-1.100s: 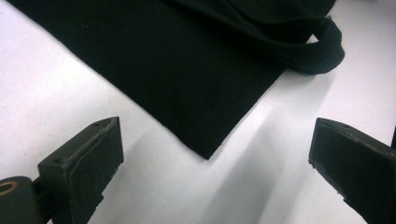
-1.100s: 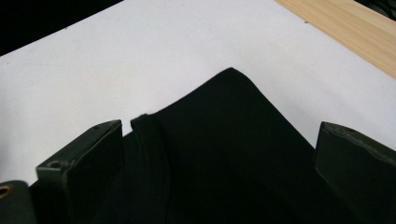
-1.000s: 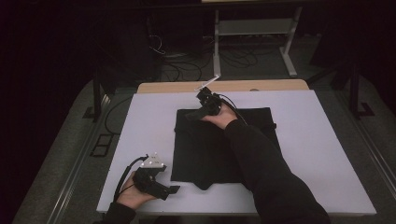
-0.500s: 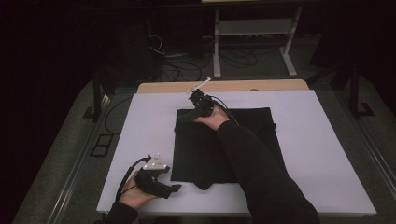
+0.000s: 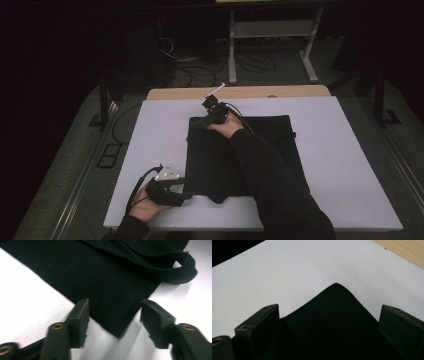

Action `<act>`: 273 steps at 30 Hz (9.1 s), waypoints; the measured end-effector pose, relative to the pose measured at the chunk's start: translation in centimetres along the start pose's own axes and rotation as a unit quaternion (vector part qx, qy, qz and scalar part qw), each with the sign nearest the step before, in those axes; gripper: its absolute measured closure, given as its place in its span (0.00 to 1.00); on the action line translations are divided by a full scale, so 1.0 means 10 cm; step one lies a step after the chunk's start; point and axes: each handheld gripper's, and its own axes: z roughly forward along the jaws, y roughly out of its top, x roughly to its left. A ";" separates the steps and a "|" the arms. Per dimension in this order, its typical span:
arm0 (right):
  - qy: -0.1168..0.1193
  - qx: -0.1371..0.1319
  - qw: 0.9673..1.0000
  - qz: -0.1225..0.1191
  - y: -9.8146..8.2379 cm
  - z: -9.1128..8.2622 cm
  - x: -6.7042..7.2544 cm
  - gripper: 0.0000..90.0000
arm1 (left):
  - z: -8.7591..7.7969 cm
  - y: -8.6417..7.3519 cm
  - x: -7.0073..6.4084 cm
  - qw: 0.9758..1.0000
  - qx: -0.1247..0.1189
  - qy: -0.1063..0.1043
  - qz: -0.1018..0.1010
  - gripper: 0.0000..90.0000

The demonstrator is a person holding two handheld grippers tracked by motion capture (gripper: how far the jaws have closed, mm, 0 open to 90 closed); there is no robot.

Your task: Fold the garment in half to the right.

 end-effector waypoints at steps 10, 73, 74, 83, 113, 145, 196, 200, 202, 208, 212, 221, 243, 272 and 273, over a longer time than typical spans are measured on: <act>0.001 0.008 1.000 -0.002 0.09 0.21 0.03 0.05 | -0.01 0.02 0.02 1.000 0.011 -0.007 0.017 0.65; -0.038 0.050 0.998 -0.015 0.20 0.20 0.00 0.94 | -0.01 0.20 -0.06 0.999 -0.034 -0.019 0.025 0.94; -0.036 0.049 0.998 -0.014 0.21 0.18 0.00 0.94 | -0.02 0.20 -0.07 0.999 -0.036 -0.018 0.029 0.94; -0.035 0.031 0.999 -0.016 0.26 -0.06 0.03 0.94 | -0.08 0.28 -0.13 0.998 -0.045 -0.013 0.045 0.94; -0.059 -0.013 0.998 -0.003 0.23 -0.73 -0.16 0.94 | -0.16 0.79 -0.29 0.992 -0.077 -0.016 0.103 0.94; -0.096 -0.042 0.994 0.014 -0.05 -1.41 -0.47 0.94 | 0.13 1.42 -0.57 0.983 -0.094 -0.045 0.152 0.94; -0.119 -0.087 0.983 0.110 -0.88 -2.07 -1.10 0.94 | 1.04 1.99 -1.19 0.970 -0.087 -0.127 0.188 0.94; -0.119 -0.087 0.981 0.124 -0.97 -2.07 -1.15 0.94 | 1.11 1.99 -1.23 0.970 -0.083 -0.133 0.186 0.94; -0.117 -0.088 0.981 0.126 -0.99 -2.08 -1.17 0.94 | 1.14 1.99 -1.23 0.970 -0.080 -0.134 0.187 0.94; -0.111 -0.095 0.979 0.140 -1.09 -2.10 -1.21 0.94 | 1.23 1.99 -1.27 0.970 -0.071 -0.140 0.187 0.94; -0.110 -0.095 0.978 0.149 -1.18 -2.09 -1.26 0.94 | 1.29 1.98 -1.29 0.970 -0.065 -0.144 0.185 0.94; -0.107 -0.095 0.974 0.174 -1.37 -2.05 -1.35 0.94 | 1.41 1.96 -1.33 0.970 -0.050 -0.149 0.186 0.94; -0.100 -0.087 0.971 0.197 -1.66 -1.96 -1.55 0.93 | 1.74 2.02 -1.46 0.971 -0.021 -0.158 0.179 0.94; -0.148 -0.117 0.967 0.170 -1.76 -2.53 -1.32 0.30 | 1.80 2.13 -1.55 0.972 -0.051 -0.175 0.146 0.75; -0.147 -0.116 0.968 0.169 -1.76 -2.55 -1.30 0.27 | 1.79 2.13 -1.55 0.974 -0.057 -0.172 0.139 0.71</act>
